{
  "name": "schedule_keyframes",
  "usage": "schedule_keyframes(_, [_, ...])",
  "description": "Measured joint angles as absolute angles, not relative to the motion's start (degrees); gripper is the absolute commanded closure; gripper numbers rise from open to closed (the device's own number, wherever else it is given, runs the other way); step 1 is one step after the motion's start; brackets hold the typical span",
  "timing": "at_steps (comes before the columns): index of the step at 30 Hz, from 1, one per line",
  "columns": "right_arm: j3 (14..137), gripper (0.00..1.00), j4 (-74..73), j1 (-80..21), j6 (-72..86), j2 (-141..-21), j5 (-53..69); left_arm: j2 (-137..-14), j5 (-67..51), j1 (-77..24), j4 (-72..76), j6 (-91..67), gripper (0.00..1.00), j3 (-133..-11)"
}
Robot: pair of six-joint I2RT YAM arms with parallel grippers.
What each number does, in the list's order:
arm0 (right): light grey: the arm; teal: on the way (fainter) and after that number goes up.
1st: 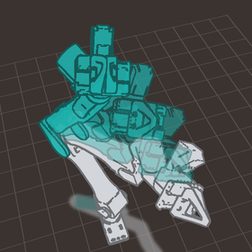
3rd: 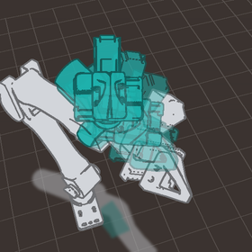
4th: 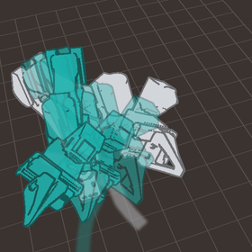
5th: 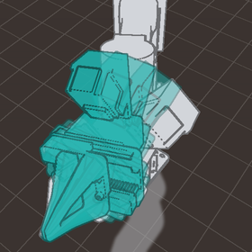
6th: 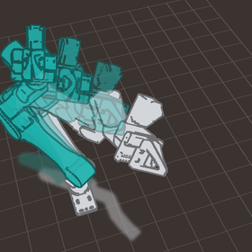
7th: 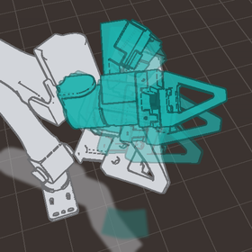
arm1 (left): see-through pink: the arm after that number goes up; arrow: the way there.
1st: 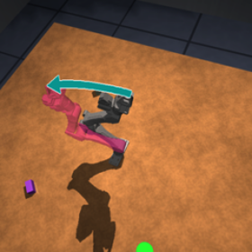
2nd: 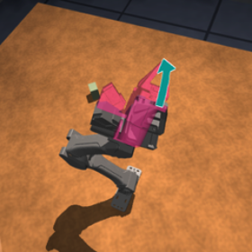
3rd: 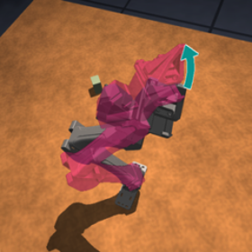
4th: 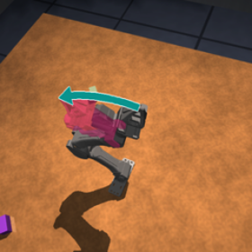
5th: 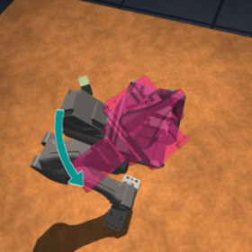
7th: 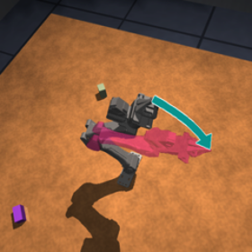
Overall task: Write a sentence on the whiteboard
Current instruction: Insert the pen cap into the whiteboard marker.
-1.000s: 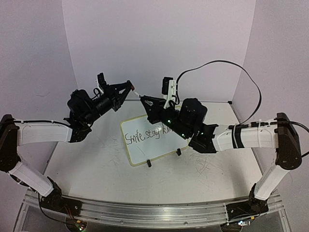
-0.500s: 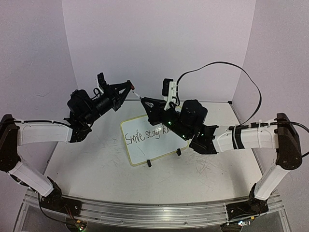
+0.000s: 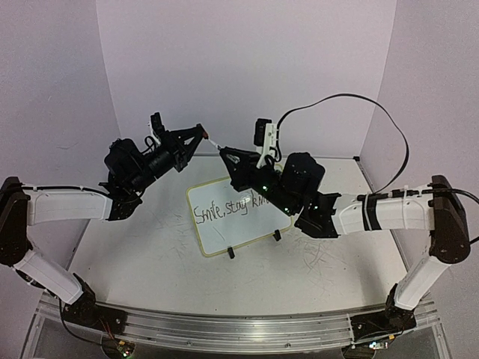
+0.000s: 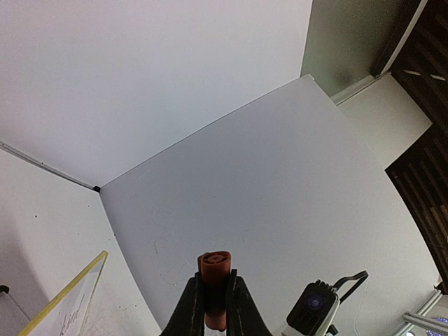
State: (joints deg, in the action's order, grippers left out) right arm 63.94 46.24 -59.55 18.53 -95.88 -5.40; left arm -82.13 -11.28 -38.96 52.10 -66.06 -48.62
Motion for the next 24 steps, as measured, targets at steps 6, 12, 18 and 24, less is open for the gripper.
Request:
schedule_keyframes(6, [63.9, 1.00, 46.4, -59.5, 18.5, -95.9, -5.6, -82.3, -11.3, -39.0, 52.1, -66.1, 1.00, -48.6])
schedule_keyframes(12, [64.0, 1.00, 46.4, -59.5, 18.5, -95.9, -6.0, -82.3, -11.4, -39.0, 52.1, -66.2, 1.00, -48.6])
schedule_keyframes(18, [65.5, 1.00, 47.4, -59.5, 18.2, -98.1, -6.7, -82.3, -11.5, -39.0, 52.1, -67.1, 1.00, -48.6])
schedule_keyframes(24, [68.5, 1.00, 49.9, -59.6, 16.9, -101.7, -8.1, -82.7, -11.3, -38.8, 52.7, -68.4, 1.00, -48.6])
